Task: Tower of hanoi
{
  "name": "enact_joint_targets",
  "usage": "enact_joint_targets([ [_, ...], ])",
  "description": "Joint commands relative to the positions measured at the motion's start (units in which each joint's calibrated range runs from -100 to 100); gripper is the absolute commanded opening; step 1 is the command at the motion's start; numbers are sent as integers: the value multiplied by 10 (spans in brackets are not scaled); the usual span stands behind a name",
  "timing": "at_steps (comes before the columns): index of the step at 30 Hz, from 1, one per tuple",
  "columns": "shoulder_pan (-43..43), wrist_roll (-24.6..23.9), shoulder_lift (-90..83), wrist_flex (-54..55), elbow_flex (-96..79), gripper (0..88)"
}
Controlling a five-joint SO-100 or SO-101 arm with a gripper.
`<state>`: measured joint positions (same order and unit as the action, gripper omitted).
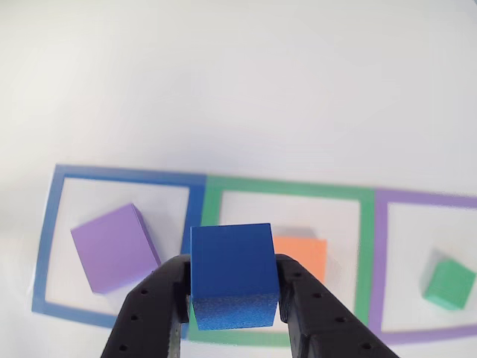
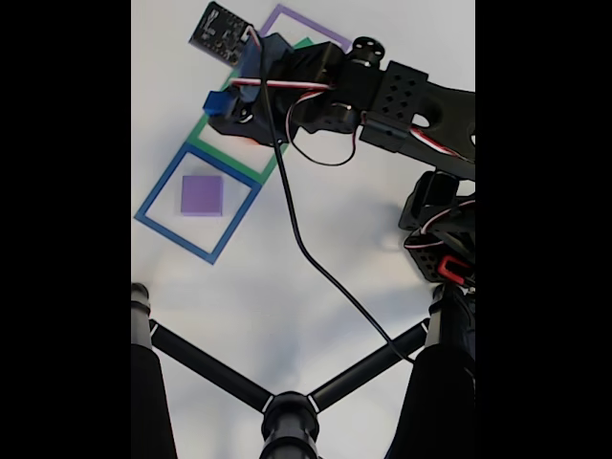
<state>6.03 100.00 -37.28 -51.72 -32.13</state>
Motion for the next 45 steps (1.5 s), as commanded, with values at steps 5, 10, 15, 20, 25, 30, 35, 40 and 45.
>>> enact_joint_targets([
  [5, -147, 0, -91, -251, 129, 59],
  [10, -259, 0, -110, -304, 158, 59],
  [15, -356, 0, -113, -295, 150, 59],
  [20, -417, 0, -135, -174, 27, 60],
  [25, -430, 0, -154, 44, -136, 61],
  [30, -430, 0, -159, 268, -304, 62],
  [35, -428, 0, -111, 463, -417, 62],
  [40, -415, 0, -38, 587, -459, 63],
  [45, -398, 0, 35, 670, -464, 62],
])
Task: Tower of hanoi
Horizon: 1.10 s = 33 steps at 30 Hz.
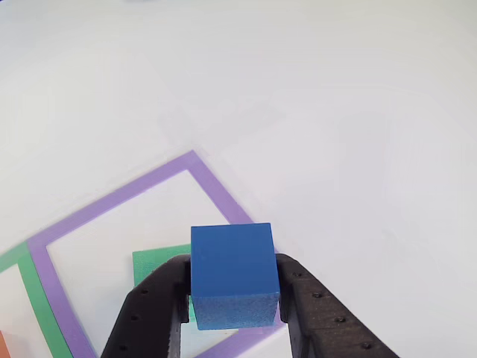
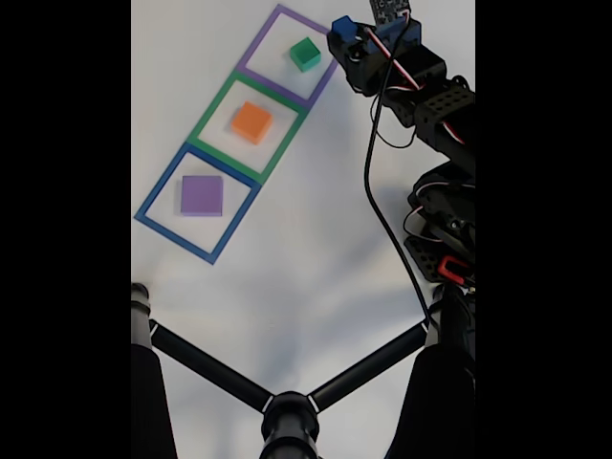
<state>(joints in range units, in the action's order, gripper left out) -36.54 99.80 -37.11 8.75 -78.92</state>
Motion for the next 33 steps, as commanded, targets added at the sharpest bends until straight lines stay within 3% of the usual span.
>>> enact_joint_targets([
  [1, 32, 2, 48, 82, 4, 62],
  [19, 59, 2, 255, 221, 83, 63],
  [33, 69, 2, 330, 237, 133, 64],
])
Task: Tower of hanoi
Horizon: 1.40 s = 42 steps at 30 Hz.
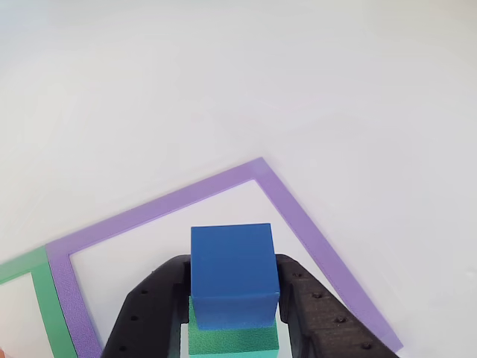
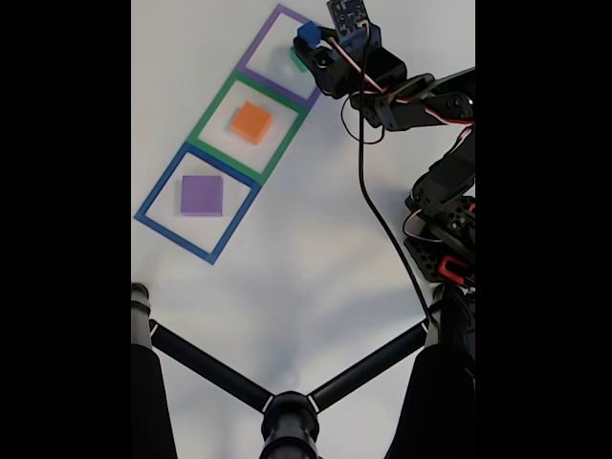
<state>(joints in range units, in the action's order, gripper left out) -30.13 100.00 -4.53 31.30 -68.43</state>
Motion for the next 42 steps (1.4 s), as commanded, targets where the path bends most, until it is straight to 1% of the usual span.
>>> enact_joint_targets([
  [1, 4, 0, 9, 12, 31, 64],
  [11, 0, 0, 27, 15, 38, 71],
  [16, 0, 0, 37, 16, 43, 112],
  [24, -3, 0, 37, 14, 41, 143],
  [29, -2, 0, -2, -2, 38, 158],
  [31, 3, 0, -40, -42, 47, 165],
  [36, 0, 0, -161, -215, 85, 176],
  [40, 3, 0, -253, -361, 133, 160],
  [42, 10, 0, -293, -456, 178, 138],
])
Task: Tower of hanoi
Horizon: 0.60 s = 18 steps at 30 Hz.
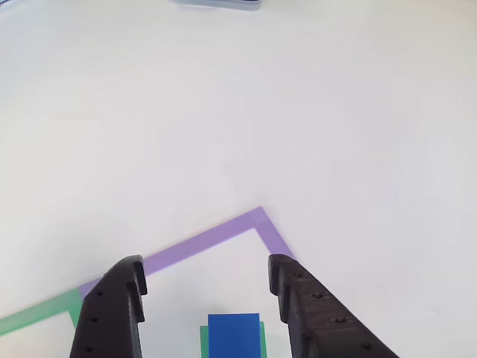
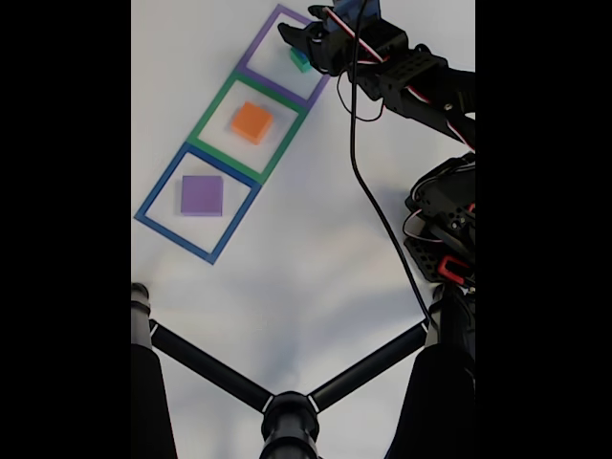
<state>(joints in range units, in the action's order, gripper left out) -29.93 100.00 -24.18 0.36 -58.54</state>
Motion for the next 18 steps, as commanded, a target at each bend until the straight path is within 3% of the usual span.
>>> enact_joint_targets([
  [1, 14, 0, -114, -187, 97, 126],
  [9, 88, 0, -217, -611, 343, 56],
  [11, 110, -24, -246, -694, 390, 52],
  [16, 146, -55, -265, -919, 538, 59],
  [18, 152, -51, -265, -991, 575, 101],
])
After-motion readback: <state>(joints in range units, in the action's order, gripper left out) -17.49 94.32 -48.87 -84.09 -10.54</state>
